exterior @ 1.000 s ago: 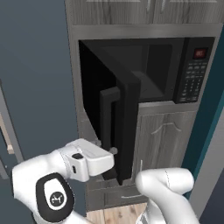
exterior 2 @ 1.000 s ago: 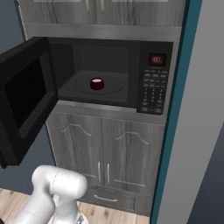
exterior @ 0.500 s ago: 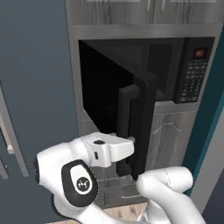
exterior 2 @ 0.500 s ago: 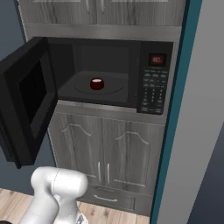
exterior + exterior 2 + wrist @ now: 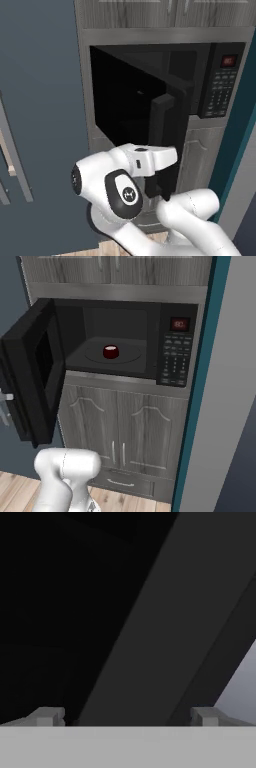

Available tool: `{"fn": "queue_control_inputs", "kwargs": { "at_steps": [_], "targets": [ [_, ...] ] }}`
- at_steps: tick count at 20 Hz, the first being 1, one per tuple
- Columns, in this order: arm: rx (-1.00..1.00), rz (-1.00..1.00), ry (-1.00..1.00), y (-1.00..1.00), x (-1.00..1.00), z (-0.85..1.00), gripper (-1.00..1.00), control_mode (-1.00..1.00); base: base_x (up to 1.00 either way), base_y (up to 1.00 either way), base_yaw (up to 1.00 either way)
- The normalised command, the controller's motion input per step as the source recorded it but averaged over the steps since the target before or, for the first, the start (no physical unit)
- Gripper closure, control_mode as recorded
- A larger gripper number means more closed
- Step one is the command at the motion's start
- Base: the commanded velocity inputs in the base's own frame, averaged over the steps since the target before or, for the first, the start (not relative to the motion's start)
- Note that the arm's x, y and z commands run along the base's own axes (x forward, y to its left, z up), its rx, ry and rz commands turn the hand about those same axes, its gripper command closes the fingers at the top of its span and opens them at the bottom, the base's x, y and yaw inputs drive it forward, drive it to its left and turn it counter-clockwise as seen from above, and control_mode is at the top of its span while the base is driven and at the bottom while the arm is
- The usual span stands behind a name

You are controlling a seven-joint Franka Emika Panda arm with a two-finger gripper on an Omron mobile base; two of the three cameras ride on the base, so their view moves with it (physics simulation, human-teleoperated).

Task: Pick the mug from the counter and place it inside the microwave. Then close the microwave.

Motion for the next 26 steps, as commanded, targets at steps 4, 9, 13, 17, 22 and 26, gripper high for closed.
{"fn": "queue_control_inputs", "kwargs": {
  "at_steps": [4, 9, 13, 17, 22, 26],
  "targets": [
    [0.0, 0.04, 0.01, -0.48, 0.28, 0.0, -1.0, -1.0, 0.0, 0.0, 0.0],
    [0.0, 0.02, 0.01, -0.43, 0.37, 0.0, -1.0, -1.0, 0.0, 0.0, 0.0],
    [0.0, 0.02, 0.03, -0.4, 0.39, 0.0, -1.0, -1.0, 0.0, 0.0, 0.0],
    [0.0, 0.02, 0.01, -0.4, 0.44, 0.0, -1.0, -1.0, 0.0, 0.0, 0.0],
    [0.0, 0.02, 0.0, -0.37, 0.42, 0.06, -1.0, -1.0, 0.0, 0.0, 0.0],
    [0.0, 0.02, 0.0, -0.37, 0.42, 0.05, -1.0, -1.0, 0.0, 0.0, 0.0]
  ]
}}
